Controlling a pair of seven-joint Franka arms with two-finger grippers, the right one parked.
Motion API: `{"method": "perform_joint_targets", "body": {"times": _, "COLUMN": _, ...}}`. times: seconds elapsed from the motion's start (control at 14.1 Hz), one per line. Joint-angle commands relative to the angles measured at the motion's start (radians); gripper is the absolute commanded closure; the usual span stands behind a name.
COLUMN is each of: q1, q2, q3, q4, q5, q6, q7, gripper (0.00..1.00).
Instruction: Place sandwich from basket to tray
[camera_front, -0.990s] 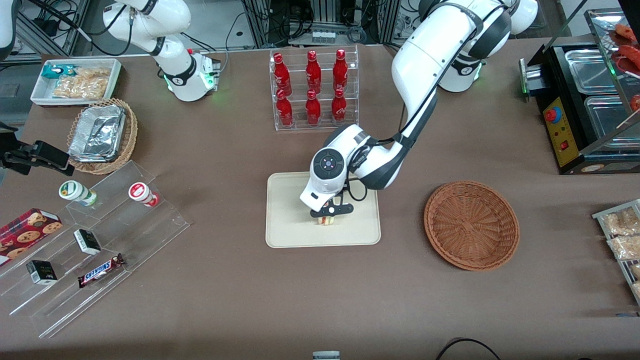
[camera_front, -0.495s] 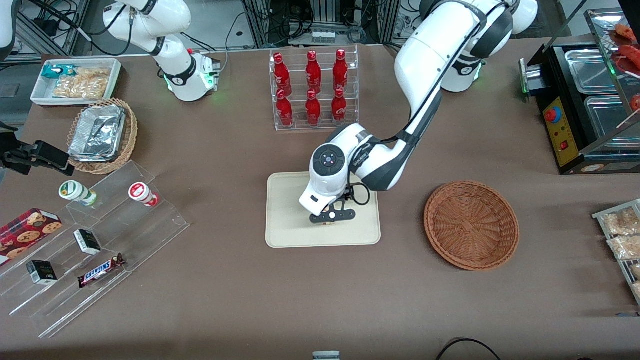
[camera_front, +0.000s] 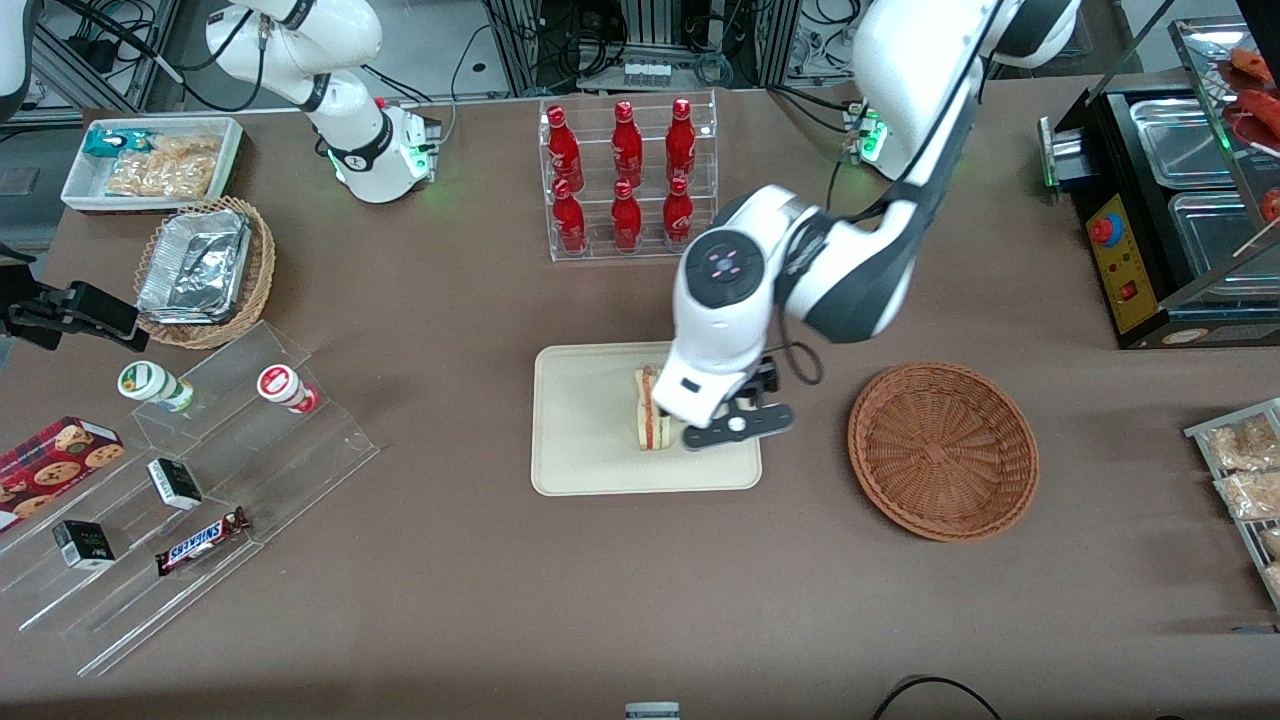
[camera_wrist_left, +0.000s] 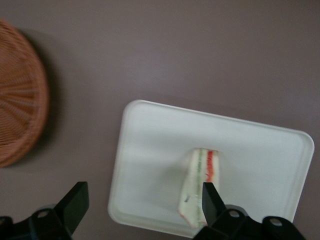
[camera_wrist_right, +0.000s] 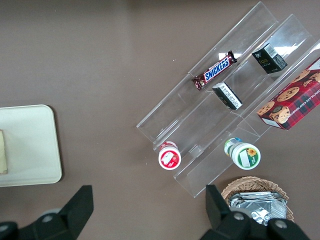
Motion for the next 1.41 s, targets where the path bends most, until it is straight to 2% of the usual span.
{"method": "perform_joint_targets", "body": {"times": 0.0, "q1": 0.094, "q2": -0.147, "q3": 0.000, "q4": -0.067, "q5": 0.008, "q6": -0.121, "q7": 0.088, "gripper": 0.00}}
{"method": "perform_joint_targets", "body": {"times": 0.21, "q1": 0.232, "q2": -0.239, "q3": 0.000, "q4": -0.067, "q5": -0.011, "q6": -0.282, "q7": 0.299, "gripper": 0.00}}
{"method": "perform_joint_targets", "body": {"times": 0.57, "q1": 0.455, "q2": -0.348, "q3": 0.000, "q4": -0.067, "q5": -0.106, "q6": -0.476, "q7": 0.617, "gripper": 0.00}}
{"method": "perform_joint_targets", "body": {"times": 0.71, "q1": 0.475, "q2": -0.394, "q3": 0.002, "q4": -0.077, "q5": -0.097, "q6": -0.526, "q7": 0.630, "gripper": 0.00}}
{"method": "perform_joint_targets", "body": {"times": 0.92, "q1": 0.480, "q2": -0.514, "q3": 0.002, "q4": -0.194, "q5": -0.087, "q6": -0.525, "q7": 0.633, "gripper": 0.00}}
{"method": "perform_joint_targets", "body": {"times": 1.34, "q1": 0.469, "q2": -0.522, "q3": -0.015, "q4": -0.199, "q5": -0.080, "q6": -0.510, "q7": 0.673, "gripper": 0.00}}
